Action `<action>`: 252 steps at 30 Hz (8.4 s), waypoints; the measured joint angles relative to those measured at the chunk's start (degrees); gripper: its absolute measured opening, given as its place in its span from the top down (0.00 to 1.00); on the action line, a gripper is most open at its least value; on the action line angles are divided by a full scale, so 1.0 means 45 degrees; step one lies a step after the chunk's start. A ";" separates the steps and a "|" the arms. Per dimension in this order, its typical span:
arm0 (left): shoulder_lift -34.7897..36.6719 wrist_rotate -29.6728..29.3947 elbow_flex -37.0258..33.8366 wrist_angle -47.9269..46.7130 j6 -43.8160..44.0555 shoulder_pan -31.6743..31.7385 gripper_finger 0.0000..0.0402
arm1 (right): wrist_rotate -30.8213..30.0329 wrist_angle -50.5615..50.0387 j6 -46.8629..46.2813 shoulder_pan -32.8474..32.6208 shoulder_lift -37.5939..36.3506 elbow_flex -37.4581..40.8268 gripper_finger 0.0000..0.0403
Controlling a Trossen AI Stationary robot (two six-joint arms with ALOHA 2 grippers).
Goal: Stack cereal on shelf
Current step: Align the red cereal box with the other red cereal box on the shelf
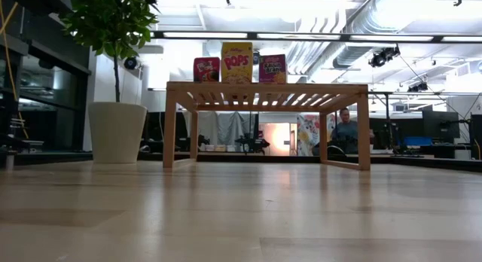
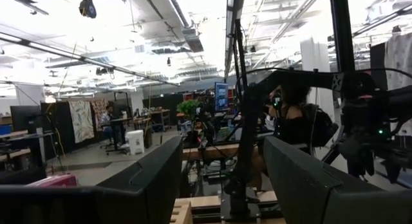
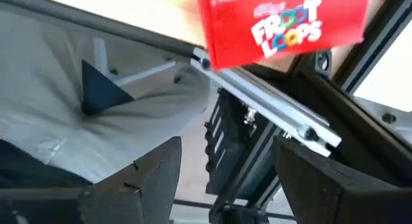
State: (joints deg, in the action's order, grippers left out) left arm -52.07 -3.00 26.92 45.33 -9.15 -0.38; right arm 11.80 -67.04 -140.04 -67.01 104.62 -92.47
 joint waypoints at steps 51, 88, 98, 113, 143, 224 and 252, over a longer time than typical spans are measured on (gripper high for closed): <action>-0.0001 -0.0001 0.0019 -0.0011 -0.0001 -0.0005 0.48 | -0.1656 0.1605 0.2170 -0.1013 0.0942 0.3539 1.00; -0.0001 -0.0001 0.0019 -0.0011 0.0008 -0.0005 0.48 | -0.5597 0.0055 0.4578 0.0249 0.0757 0.6263 1.00; -0.0001 -0.0001 0.0019 -0.0016 0.0025 -0.0005 0.48 | -0.4043 -0.5144 0.3362 -0.0198 0.0412 0.1572 1.00; 0.0004 0.0004 0.0019 -0.0074 0.0230 -0.0005 0.48 | -0.6593 -0.5096 0.1232 0.2490 -0.1032 0.1603 0.49; 0.0003 0.0004 0.0019 -0.0118 0.0371 -0.0005 0.48 | -0.4526 -0.5100 0.0777 0.3374 -0.1084 0.1308 0.26; -0.0045 0.0004 0.0019 -0.1858 0.2371 -0.0006 0.48 | -0.3036 -0.3370 3.4240 0.5807 -0.4076 0.4284 0.26; -0.0045 -0.0001 0.0019 -0.2141 0.2663 -0.0005 0.48 | -0.2669 -0.1868 3.4650 0.5714 -0.2886 0.5953 0.26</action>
State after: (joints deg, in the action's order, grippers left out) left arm -52.27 -3.01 27.00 35.69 2.83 -0.40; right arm -0.21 -75.45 15.88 -41.30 91.64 -65.68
